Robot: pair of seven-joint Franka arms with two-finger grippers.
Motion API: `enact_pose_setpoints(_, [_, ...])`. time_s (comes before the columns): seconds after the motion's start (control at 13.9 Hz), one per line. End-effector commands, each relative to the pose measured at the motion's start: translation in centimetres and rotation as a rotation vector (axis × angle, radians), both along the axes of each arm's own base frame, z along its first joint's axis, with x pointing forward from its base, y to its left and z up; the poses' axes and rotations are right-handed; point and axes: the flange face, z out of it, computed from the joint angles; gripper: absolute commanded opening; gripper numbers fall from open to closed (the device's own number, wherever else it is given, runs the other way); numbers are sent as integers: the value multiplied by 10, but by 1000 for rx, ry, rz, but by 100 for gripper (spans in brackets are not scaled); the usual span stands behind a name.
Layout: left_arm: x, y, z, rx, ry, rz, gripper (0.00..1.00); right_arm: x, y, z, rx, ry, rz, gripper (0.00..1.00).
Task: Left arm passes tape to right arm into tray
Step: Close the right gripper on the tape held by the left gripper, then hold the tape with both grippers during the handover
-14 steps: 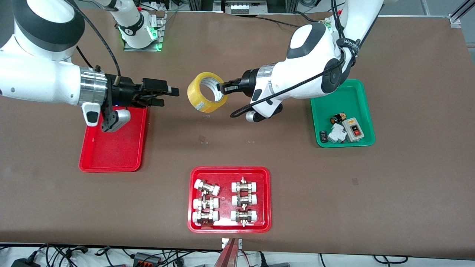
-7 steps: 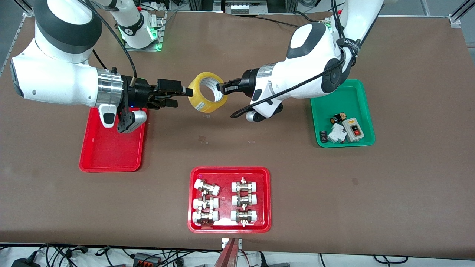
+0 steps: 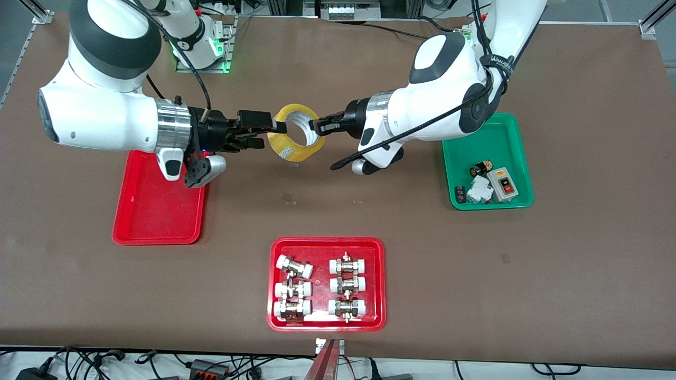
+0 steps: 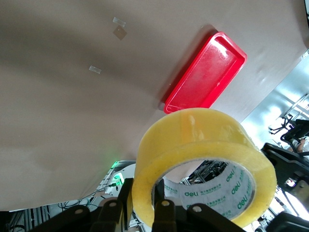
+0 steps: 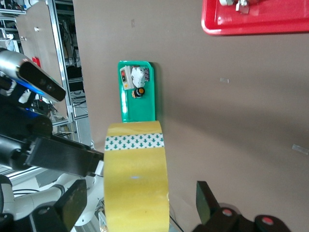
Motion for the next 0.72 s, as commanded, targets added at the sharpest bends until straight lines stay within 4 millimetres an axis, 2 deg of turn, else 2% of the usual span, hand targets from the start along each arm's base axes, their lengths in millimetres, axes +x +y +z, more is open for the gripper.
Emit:
enact_pose_setpoints(0.0, [4, -1, 12, -28, 9, 7, 3, 1, 5, -4, 12, 31, 5, 100])
enact_pose_setpoints(0.65, [4, 0, 12, -28, 7, 7, 3, 1, 6, -1, 36, 56, -13, 100])
